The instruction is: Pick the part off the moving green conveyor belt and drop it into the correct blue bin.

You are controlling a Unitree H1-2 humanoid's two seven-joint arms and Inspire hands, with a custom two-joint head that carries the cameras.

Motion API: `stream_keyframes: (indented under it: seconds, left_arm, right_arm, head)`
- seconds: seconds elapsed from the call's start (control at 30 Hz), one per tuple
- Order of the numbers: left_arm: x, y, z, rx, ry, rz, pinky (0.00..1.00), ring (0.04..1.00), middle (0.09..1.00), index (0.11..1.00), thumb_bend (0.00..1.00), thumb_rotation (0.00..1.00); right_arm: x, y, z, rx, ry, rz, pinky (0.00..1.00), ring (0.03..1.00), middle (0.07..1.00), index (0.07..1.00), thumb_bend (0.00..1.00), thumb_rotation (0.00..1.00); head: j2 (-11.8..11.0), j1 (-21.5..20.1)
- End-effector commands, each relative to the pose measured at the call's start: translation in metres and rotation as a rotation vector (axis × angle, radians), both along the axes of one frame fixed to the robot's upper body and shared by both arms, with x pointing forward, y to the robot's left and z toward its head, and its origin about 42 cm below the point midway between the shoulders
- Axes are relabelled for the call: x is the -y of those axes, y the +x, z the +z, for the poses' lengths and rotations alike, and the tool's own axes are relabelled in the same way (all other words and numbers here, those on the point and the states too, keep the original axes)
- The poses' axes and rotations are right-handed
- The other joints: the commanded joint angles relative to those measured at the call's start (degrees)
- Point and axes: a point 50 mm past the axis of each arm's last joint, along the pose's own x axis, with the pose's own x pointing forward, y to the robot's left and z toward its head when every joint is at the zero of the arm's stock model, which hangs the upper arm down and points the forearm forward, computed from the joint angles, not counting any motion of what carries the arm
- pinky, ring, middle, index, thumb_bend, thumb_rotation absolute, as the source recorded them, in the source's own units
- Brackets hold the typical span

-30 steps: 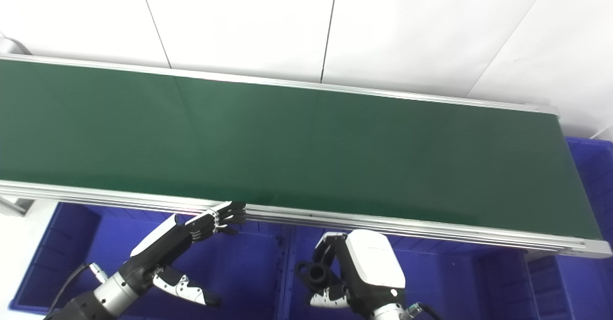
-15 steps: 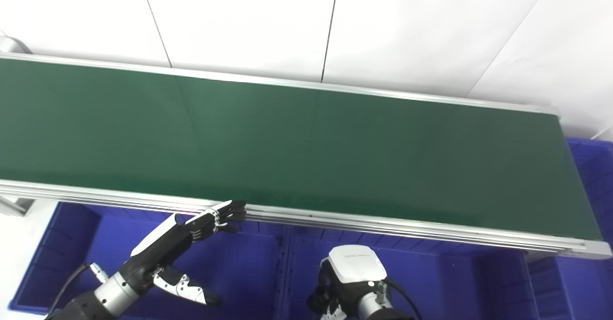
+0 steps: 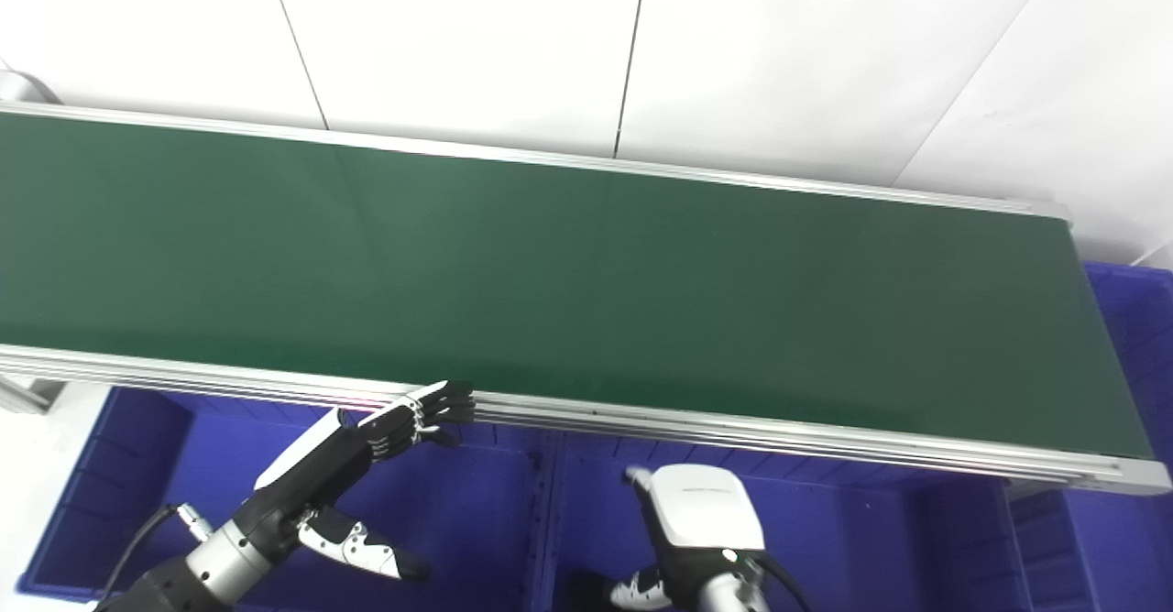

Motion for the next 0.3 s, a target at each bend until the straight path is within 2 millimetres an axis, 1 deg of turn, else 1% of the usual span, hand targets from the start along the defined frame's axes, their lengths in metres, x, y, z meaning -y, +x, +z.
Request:
stream_keyframes:
  seconds: [0.0, 0.1, 0.2, 0.23, 0.27]
  left_arm:
    - [-0.003, 0.0, 0.011, 0.027, -0.019, -0.005, 0.78, 0.872, 0.917, 0.926, 0.76, 0.25]
    - [-0.004, -0.001, 0.012, 0.029, -0.013, -0.006, 0.79, 0.872, 0.918, 0.926, 0.76, 0.25]
    - [-0.005, -0.002, 0.013, 0.029, -0.012, -0.001, 0.81, 0.874, 0.916, 0.924, 0.76, 0.26]
    - [-0.005, -0.002, 0.013, 0.029, -0.011, -0.001, 0.81, 0.873, 0.916, 0.924, 0.76, 0.25]
    - [-0.005, -0.003, 0.014, 0.03, -0.01, 0.001, 0.81, 0.874, 0.917, 0.924, 0.76, 0.25]
  right_arm:
    - [-0.007, -0.011, 0.018, 0.109, 0.157, -0.064, 0.78, 0.802, 0.815, 0.831, 0.64, 0.25]
    - [-0.01, -0.026, 0.027, 0.146, 0.321, -0.136, 0.75, 0.793, 0.817, 0.841, 0.67, 0.22]
    - [-0.013, -0.041, 0.034, 0.16, 0.479, -0.2, 0.72, 0.789, 0.824, 0.851, 0.65, 0.24]
    - [-0.012, -0.046, 0.034, 0.174, 0.513, -0.209, 0.71, 0.785, 0.821, 0.847, 0.65, 0.24]
    - [-0.011, -0.049, 0.031, 0.189, 0.54, -0.216, 0.7, 0.778, 0.816, 0.84, 0.63, 0.23]
  head:
    - [0.4, 0.6]
    - [0.7, 1.0]
    - [1.1, 1.5]
    - [1.2, 1.8]
    - [1.3, 2.2]
